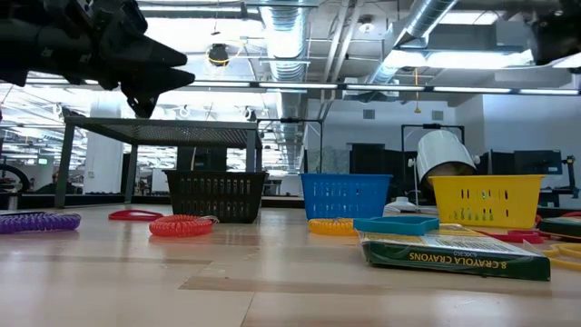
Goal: Pick & Place Office Desk Supplies
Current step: Put the red rubber band into the blue basket
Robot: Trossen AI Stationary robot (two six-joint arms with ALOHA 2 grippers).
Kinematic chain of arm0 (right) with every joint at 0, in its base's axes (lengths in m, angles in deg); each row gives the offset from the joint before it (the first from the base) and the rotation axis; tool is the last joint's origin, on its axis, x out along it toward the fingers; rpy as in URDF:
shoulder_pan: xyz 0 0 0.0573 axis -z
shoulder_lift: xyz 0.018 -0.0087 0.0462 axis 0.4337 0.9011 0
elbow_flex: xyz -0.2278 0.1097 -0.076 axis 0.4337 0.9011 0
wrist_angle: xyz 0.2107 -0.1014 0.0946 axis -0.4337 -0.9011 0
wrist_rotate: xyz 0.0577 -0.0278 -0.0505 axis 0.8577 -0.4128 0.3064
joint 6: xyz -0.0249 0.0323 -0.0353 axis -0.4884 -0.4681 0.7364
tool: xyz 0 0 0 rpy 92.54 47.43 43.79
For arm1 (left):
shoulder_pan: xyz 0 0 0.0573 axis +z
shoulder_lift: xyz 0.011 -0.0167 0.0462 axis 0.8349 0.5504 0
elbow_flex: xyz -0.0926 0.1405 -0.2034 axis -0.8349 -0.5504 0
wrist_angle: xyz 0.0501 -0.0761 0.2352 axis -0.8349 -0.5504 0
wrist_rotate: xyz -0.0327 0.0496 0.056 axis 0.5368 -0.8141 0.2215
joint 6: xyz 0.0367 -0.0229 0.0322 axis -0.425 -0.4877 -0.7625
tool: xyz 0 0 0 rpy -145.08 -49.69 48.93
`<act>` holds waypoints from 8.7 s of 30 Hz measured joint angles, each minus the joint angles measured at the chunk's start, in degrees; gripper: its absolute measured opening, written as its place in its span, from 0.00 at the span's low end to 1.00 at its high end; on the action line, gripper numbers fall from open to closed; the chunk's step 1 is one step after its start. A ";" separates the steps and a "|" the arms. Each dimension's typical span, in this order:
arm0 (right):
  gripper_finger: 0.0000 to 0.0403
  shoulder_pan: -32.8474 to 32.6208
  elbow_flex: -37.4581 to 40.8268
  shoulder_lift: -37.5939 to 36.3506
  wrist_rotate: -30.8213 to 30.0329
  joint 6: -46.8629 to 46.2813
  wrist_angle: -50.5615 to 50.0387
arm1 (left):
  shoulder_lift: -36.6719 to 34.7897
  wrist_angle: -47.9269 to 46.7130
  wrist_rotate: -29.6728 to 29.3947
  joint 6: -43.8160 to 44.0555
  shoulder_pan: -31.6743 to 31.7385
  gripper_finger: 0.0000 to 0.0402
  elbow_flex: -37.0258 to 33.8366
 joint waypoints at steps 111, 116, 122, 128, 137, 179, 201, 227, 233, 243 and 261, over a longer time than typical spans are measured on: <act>0.00 2.58 -2.21 -3.28 -31.31 25.78 34.09 | 37.30 5.87 -3.99 -28.03 0.15 0.45 32.80; 0.00 7.20 -2.21 -0.53 -30.74 32.82 39.84 | 40.28 5.95 -3.79 -28.24 0.13 0.51 36.05; 0.00 11.84 -2.21 2.34 -26.26 41.74 49.96 | 41.89 5.82 -3.75 -28.06 0.09 0.54 37.45; 0.00 15.83 -2.21 5.12 -20.52 47.98 59.33 | 41.87 6.16 -3.75 -27.67 0.09 0.53 37.55; 0.00 20.19 -2.27 9.91 -13.92 50.31 65.71 | 41.85 7.23 -1.44 -25.06 0.09 0.53 37.55; 0.54 21.32 -2.25 7.16 -11.60 51.65 67.05 | 38.48 2.95 -8.16 -23.74 0.52 0.00 37.24; 0.34 21.28 -2.25 -0.94 -13.16 51.62 57.21 | 36.90 -11.28 4.36 -14.03 15.01 0.00 38.37; 0.29 21.21 -2.23 -1.77 -13.25 51.17 51.10 | 51.42 -30.80 12.23 -14.98 20.11 0.00 52.49; 0.29 21.17 -2.23 -1.77 -13.22 49.16 50.11 | 50.50 -30.83 12.21 -13.88 20.11 0.05 52.50; 0.29 20.30 -2.23 -1.75 -13.12 45.99 46.78 | 49.07 -31.62 13.78 -11.94 20.09 0.39 52.48; 0.29 15.64 -2.23 -1.72 -12.95 43.10 43.06 | 40.94 -35.78 15.62 -11.02 19.68 0.56 52.44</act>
